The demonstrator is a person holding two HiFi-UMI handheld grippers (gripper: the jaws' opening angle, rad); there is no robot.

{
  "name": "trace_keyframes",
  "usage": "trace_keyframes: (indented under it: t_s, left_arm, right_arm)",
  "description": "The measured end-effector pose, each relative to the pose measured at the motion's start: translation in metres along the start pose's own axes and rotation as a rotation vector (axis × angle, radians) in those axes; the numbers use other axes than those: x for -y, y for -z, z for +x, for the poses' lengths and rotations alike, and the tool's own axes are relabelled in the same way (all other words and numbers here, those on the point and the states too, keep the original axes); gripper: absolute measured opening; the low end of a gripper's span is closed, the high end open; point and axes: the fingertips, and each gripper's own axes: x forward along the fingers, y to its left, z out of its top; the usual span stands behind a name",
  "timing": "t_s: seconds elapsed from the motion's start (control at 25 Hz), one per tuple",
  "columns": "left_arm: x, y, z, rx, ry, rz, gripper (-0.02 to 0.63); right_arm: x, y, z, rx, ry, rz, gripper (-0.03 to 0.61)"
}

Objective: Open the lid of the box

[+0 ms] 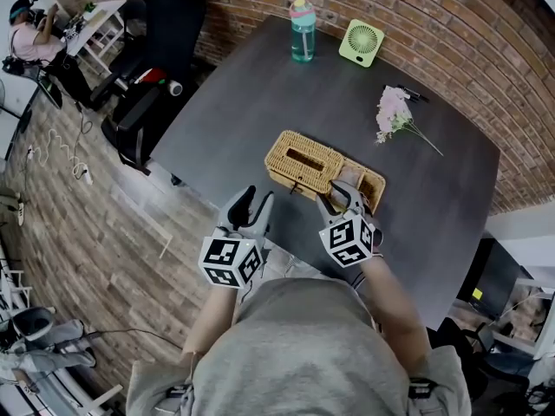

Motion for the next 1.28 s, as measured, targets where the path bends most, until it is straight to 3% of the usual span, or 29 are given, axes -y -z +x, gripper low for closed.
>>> trace_keyframes:
  t_s: [0.68,1.28]
  left_arm:
    - [0.005,-0.001,0.002,0.006,0.018,-0.008,0.173]
    - [0.002,0.002,0.008,-0.004,0.018,-0.015,0.170]
  right_arm:
    - [0.037,-0.039,-0.020,0.088,0.050,-0.046,0.079]
    - [0.089,-0.058,-0.017,0.123,0.078,-0.004,0.058]
